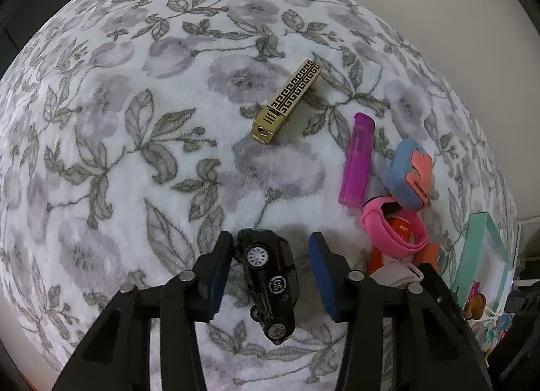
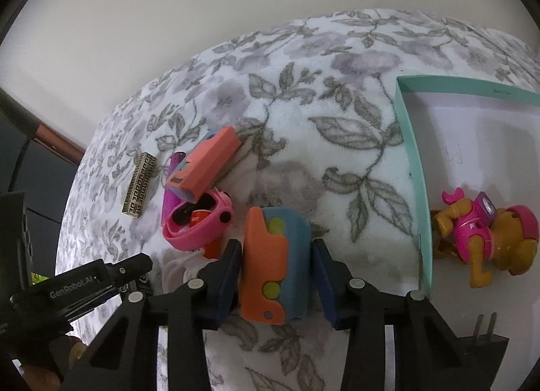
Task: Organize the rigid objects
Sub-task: 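Grasp the black toy car with the left tool while the right tool grasps the orange-blue block, then carry the black car and orange-blue block over the tray with both tools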
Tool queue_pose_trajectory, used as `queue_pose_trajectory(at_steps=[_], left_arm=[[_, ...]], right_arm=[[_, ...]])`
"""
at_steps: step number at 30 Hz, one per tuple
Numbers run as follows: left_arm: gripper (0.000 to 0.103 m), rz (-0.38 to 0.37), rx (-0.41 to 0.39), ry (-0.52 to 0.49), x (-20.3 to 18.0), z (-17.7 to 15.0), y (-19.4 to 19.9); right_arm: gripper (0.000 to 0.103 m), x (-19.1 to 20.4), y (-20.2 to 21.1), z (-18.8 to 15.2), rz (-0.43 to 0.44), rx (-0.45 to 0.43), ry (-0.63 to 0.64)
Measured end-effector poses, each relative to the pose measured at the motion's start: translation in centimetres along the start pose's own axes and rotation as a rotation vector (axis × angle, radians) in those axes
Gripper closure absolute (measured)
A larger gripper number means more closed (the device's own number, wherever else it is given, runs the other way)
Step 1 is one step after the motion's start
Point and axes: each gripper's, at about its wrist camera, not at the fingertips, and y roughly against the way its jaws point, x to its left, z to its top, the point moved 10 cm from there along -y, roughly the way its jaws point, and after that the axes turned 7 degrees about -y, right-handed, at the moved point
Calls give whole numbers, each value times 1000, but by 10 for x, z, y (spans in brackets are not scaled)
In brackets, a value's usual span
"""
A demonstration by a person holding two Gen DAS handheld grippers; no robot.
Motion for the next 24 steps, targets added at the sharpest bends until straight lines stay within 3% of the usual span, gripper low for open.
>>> queue_pose_trajectory(at_steps=[2,14,24], left_arm=[[67,-4,-4,7,1,0,1],[68,3,-16,-9,-5,1,-1],[69,-70,-53,20,-14,10,12]], right_arm=[[59,-1,0,0,0,3,2],[59,-2,1,-2,-35,17,38],[59,-7,5,-1,-30,37,8]])
